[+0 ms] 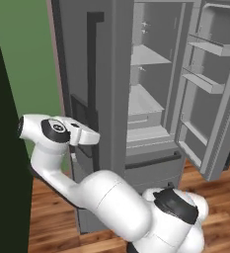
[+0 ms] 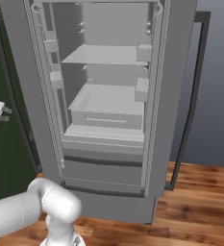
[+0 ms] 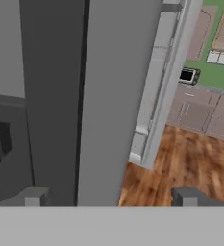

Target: Place one of the steaks on the plate and the other in the bowl. Then place the bowl in the fridge.

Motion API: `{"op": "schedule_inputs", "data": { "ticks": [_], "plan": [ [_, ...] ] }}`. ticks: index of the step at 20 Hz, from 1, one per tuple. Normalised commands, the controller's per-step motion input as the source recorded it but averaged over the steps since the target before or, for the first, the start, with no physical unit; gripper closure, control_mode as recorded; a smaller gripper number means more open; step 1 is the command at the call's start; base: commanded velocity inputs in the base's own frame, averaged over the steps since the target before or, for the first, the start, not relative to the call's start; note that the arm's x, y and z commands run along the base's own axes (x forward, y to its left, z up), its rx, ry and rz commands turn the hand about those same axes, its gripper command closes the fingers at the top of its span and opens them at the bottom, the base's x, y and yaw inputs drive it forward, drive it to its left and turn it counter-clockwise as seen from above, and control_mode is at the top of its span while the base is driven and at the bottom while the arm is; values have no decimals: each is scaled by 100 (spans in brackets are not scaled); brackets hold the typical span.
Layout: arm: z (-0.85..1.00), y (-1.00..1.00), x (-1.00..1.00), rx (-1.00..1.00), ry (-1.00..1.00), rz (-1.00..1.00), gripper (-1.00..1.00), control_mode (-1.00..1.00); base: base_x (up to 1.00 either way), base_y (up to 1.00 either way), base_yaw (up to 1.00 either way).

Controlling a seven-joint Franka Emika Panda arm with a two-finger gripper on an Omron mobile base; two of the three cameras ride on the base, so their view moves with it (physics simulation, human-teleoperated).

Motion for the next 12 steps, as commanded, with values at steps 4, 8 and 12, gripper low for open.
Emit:
{"op": "schedule_inputs", "data": {
  "ticks": [4,8,12],
  "plan": [
    [0,-40,-92,0,0,6,-100,-100,0,0,0],
    [0,-31,-100,1,-1,5,-100,-100,0,0,0],
    [0,-59,-92,12,-2,3,-100,-100,0,0,0]
  ]
}}
